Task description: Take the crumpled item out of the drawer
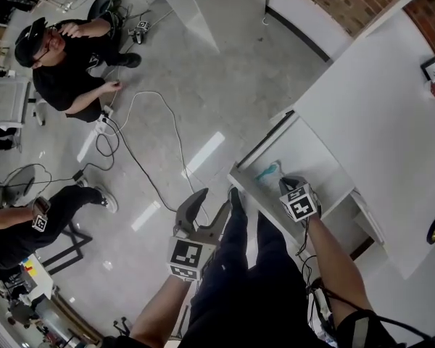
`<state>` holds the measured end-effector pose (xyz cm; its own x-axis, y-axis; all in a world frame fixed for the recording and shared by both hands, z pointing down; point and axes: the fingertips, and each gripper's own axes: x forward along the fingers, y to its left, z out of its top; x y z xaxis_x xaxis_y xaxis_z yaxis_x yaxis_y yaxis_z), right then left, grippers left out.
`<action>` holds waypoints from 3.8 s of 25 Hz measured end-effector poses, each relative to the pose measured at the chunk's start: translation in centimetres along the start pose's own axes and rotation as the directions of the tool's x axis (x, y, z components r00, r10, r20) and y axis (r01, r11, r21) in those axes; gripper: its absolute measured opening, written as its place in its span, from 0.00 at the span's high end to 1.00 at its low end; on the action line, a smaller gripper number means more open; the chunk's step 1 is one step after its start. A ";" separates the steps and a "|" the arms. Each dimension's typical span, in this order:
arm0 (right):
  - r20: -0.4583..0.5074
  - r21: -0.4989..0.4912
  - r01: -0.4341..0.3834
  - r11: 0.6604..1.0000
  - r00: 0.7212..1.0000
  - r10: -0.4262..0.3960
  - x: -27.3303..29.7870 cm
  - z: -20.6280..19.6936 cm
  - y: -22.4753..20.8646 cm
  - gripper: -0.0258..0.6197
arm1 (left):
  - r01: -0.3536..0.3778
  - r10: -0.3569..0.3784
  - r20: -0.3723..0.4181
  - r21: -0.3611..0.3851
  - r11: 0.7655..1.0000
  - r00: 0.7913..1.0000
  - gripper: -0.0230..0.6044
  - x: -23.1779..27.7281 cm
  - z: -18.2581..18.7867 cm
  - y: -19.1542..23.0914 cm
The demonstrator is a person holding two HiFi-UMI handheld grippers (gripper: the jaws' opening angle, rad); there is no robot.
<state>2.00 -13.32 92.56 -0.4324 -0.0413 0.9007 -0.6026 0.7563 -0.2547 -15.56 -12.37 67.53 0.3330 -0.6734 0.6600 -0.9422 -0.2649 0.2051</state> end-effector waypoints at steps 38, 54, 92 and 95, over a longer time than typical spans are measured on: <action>0.356 0.464 0.270 0.844 0.815 -0.457 -30.6 7.3 -17.3 0.96 | 0.007 -0.060 0.238 0.214 0.977 0.969 0.63 -3.9 15.8 -6.3; 0.394 0.613 0.294 0.733 0.691 -0.607 -34.5 8.5 -23.0 0.78 | -0.032 -0.010 0.270 0.149 0.988 0.963 0.63 -2.8 17.9 -4.5; 0.879 0.401 0.452 0.797 0.054 -0.473 -66.7 21.6 3.3 0.94 | -0.035 -0.156 0.695 0.252 0.967 0.702 0.67 -20.7 37.0 -11.2; 0.881 0.393 0.464 0.794 0.057 -0.470 -66.6 21.7 3.6 0.94 | -0.034 -0.154 0.693 0.249 0.968 0.704 0.67 -20.7 36.9 -11.1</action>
<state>14.09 -22.03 23.98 -0.3327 -0.9327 -0.1391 -0.9427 0.3247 0.0772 -10.66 -20.97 24.96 0.4050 -0.9118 -0.0682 -0.9140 -0.4056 -0.0040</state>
